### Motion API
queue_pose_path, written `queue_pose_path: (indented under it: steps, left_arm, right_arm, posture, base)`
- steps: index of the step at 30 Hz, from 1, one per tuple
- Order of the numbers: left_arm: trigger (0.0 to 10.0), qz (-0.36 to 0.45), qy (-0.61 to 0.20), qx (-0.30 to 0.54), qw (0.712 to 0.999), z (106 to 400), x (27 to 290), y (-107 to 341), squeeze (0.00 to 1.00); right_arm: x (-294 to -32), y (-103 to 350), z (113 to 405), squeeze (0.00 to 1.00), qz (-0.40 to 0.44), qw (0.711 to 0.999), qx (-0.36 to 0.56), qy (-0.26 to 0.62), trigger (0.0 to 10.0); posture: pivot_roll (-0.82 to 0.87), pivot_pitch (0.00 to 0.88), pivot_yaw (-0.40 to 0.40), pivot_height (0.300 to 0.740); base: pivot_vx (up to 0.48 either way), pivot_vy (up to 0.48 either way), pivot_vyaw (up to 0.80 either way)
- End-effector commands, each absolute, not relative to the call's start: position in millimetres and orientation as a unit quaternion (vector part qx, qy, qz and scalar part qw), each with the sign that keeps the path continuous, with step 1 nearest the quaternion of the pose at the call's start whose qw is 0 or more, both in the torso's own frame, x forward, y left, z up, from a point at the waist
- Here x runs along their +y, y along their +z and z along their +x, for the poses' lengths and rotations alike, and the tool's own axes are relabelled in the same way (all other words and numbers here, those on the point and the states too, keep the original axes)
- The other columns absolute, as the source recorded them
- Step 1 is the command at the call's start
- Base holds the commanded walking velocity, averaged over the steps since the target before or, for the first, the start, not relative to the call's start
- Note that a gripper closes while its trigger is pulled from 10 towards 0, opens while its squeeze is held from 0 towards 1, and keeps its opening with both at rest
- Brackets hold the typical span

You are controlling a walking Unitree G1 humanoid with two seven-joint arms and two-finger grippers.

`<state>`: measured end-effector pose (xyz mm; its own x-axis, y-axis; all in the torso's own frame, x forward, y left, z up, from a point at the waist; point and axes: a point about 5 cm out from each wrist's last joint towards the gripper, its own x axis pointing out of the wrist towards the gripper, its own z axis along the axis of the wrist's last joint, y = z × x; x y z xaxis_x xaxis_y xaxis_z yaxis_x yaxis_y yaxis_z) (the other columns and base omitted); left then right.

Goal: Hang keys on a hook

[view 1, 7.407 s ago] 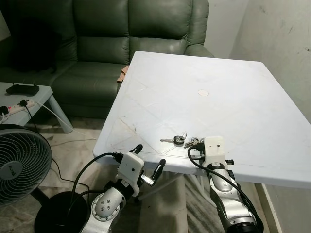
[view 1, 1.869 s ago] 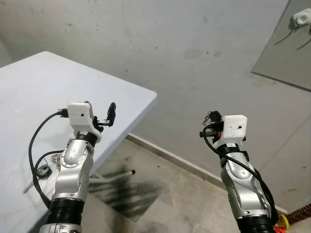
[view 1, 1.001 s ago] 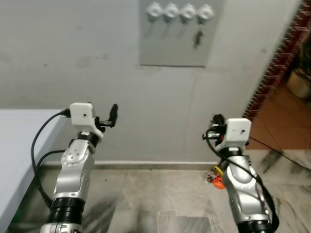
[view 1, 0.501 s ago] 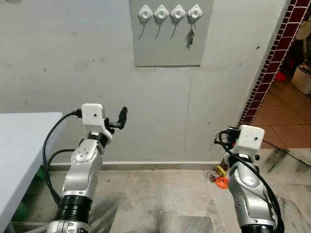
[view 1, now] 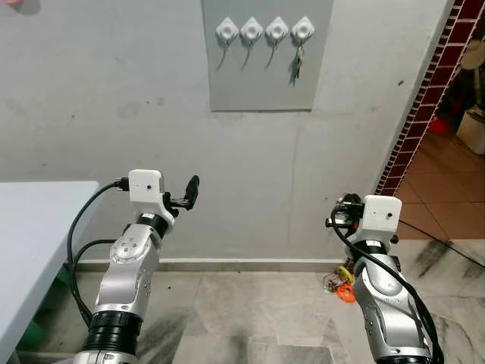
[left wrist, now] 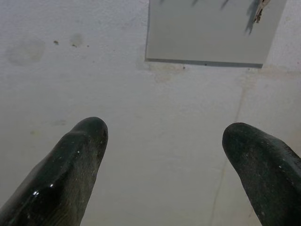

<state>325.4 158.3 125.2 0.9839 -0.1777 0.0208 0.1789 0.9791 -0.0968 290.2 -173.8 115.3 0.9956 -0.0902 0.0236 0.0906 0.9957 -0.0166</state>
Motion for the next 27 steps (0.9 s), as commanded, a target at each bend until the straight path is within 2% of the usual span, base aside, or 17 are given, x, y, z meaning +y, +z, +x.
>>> queue_pose_path:
  steps: [1, 27]
  left_arm:
    - [10.0, -0.038, -0.088, -0.014, 0.995, 325.1, 161.4, 129.9, 0.00]
    - [10.0, -0.004, -0.098, -0.015, 0.995, 323.6, 161.1, 131.0, 0.00]
  right_arm:
    - [-171.2, 124.4, 292.0, 0.00, -0.010, 0.999, -0.033, -0.038, 10.0]
    - [-166.3, 122.6, 290.6, 0.00, -0.010, 0.999, -0.037, -0.026, 10.0]
  posture:
    - [-0.09, 0.000, 0.034, 0.740]
    - [-0.08, 0.000, 0.044, 0.740]
  base:
    - [0.349, 0.000, 0.00]
    - [0.382, 0.000, 0.00]
